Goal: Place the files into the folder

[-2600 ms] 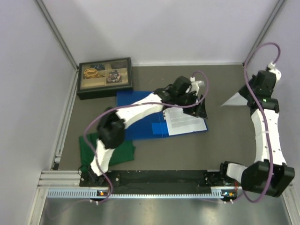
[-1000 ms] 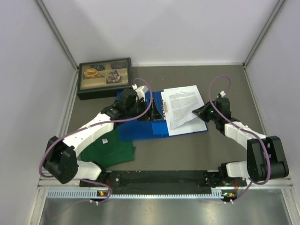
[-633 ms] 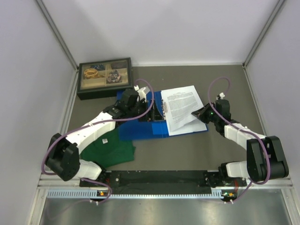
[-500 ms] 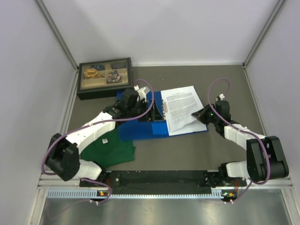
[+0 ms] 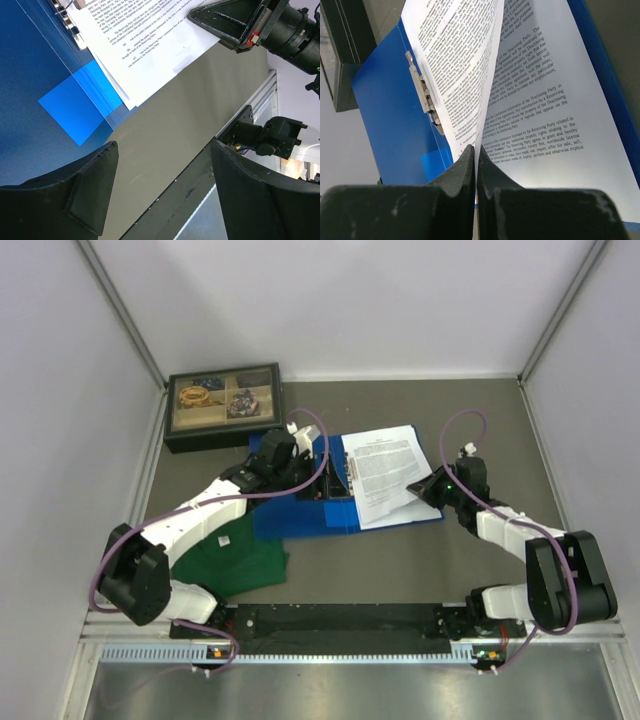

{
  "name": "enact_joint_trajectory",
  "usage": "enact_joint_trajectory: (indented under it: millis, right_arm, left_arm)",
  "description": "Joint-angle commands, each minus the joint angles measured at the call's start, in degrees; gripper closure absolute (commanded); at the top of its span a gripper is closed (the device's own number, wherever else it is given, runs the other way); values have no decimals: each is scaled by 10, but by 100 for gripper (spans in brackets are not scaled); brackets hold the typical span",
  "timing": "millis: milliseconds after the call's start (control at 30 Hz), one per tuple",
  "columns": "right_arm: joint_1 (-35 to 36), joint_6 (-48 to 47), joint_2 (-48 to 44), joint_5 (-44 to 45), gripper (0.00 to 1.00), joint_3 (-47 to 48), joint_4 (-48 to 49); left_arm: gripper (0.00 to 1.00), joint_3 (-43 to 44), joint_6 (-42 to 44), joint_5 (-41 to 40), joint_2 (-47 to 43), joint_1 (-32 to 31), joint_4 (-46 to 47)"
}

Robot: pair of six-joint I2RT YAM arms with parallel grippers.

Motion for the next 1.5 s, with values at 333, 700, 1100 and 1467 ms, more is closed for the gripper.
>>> enact_joint_trajectory:
  millis: [333, 700, 1100, 1467]
  right_arm:
    - [47, -16, -17, 36, 68, 41, -51]
    - [49, -143, -229, 97, 1, 130, -507]
    - [64, -327, 173, -18, 21, 465, -307]
    - [115, -297, 464, -205, 39, 684, -231]
  left_arm:
    - [21, 12, 15, 8, 6, 6, 28]
    - [20, 92, 32, -29, 53, 36, -31]
    - [25, 20, -13, -35, 42, 53, 60]
    - [17, 15, 5, -15, 81, 67, 73]
